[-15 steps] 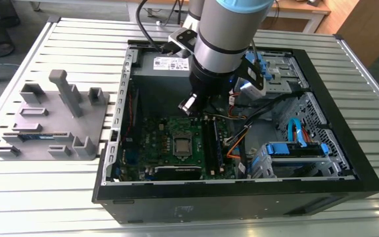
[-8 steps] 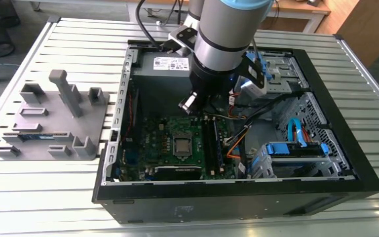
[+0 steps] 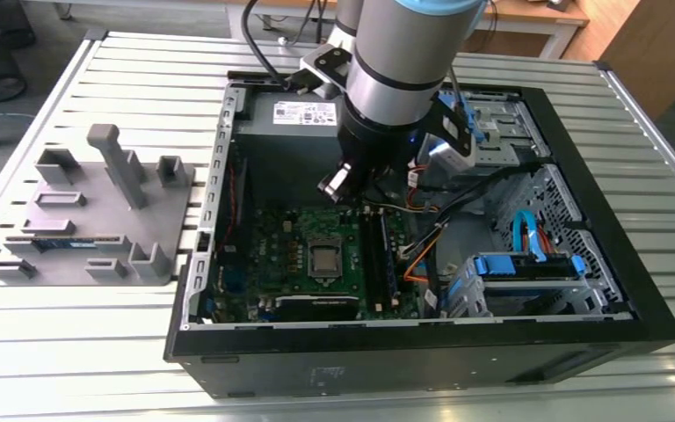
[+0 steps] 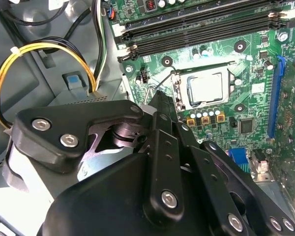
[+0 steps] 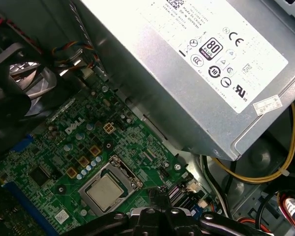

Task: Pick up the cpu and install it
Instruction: 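Install the first cpu locking lever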

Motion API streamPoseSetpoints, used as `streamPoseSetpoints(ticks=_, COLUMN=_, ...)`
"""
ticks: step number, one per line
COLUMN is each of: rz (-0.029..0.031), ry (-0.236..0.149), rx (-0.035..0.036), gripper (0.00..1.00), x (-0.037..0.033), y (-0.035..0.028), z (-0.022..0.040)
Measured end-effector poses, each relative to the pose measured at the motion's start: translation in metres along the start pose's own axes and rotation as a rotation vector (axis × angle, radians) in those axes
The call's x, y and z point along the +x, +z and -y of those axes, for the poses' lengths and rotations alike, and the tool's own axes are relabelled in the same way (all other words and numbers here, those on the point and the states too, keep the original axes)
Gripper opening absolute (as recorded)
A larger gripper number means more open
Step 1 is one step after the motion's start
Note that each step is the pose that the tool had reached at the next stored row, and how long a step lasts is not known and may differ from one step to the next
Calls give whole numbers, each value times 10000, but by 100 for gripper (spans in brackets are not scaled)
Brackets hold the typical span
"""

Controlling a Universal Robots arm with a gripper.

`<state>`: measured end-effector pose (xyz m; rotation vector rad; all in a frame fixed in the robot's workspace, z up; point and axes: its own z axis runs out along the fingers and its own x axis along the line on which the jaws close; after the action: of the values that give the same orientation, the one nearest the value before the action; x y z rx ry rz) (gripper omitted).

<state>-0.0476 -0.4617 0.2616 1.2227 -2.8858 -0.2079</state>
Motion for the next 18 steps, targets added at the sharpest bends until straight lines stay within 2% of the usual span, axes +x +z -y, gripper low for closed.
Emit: streamPoseSetpoints(ticks=18, rz=4, ry=12, rx=0, gripper=11, x=-31, y=7, z=-35)
